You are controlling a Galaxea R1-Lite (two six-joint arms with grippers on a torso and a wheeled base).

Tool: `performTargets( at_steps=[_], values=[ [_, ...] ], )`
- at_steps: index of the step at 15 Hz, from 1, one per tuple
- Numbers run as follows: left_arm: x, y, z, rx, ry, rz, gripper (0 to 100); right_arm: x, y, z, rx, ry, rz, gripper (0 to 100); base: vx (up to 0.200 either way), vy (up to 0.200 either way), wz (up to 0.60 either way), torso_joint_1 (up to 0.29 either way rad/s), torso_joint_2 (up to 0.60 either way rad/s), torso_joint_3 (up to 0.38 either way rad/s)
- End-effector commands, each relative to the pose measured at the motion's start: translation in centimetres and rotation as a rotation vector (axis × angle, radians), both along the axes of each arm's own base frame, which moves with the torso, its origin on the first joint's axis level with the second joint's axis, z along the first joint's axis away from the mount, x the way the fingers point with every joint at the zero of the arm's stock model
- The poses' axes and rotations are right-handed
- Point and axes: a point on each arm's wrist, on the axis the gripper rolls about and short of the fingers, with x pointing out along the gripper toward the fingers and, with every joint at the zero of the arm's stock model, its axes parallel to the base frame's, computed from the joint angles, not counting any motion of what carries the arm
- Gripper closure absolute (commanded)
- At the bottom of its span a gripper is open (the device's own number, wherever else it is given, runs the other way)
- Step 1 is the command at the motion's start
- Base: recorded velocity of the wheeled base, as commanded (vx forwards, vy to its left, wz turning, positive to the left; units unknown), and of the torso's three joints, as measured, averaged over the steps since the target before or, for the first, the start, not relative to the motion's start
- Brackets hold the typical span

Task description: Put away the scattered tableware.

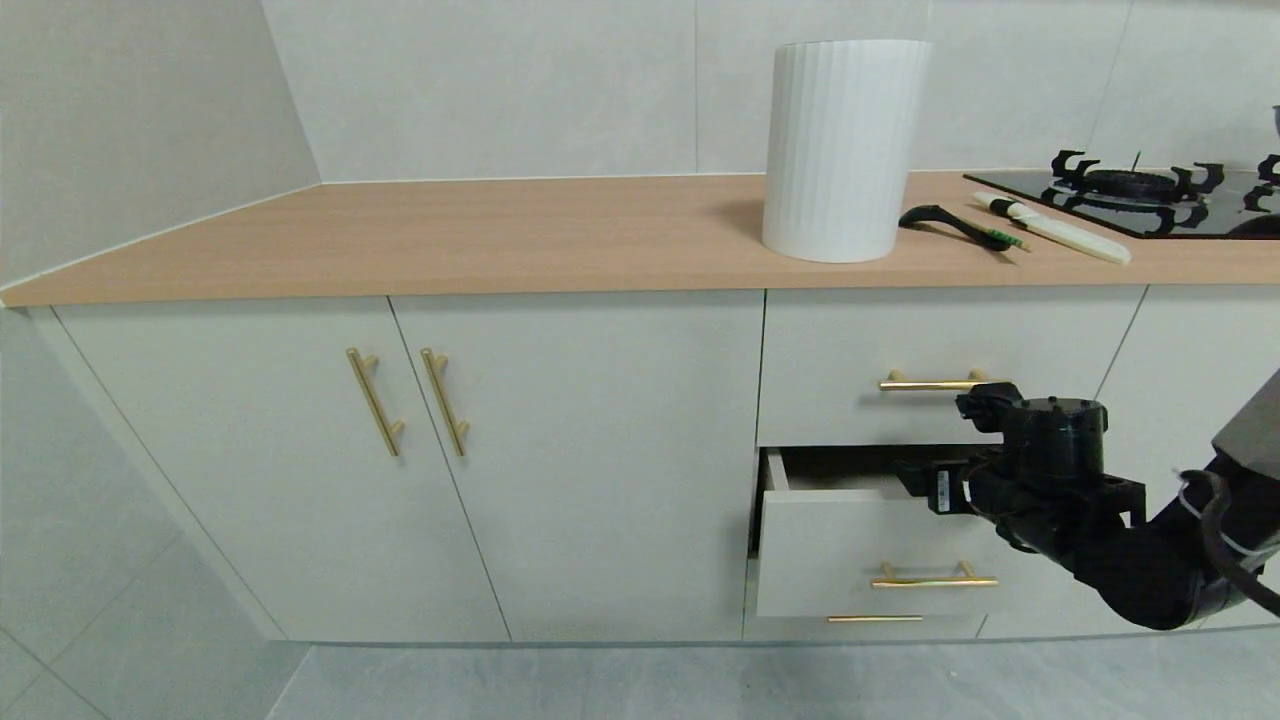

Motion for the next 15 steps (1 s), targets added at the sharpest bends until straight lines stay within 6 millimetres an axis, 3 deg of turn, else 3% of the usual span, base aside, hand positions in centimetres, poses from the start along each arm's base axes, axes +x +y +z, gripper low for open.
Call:
performTargets(
  at_steps=[1, 12, 15],
  values=[
    [0.0, 0.0, 0.0, 0.0, 0.001, -0.001, 0, 0.7, 0.2, -1.8, 0.008, 0.04, -0.014, 0, 0.0, 0.0, 0.0, 0.0, 0.0, 0.0],
    [0.0, 0.0, 0.0, 0.0, 0.001, 0.001, 0, 0.5, 0.1, -2.0, 0.012, 0.073, -0.02, 0, 0.0, 0.0, 0.0, 0.0, 0.0, 0.0],
    [0.0, 0.0, 0.0, 0.0, 0.001, 0.001, 0, -0.7, -0.2, -0.1, 0.008, 0.13, -0.007, 0, 0.0, 0.0, 0.0, 0.0, 0.0, 0.0]
  ],
)
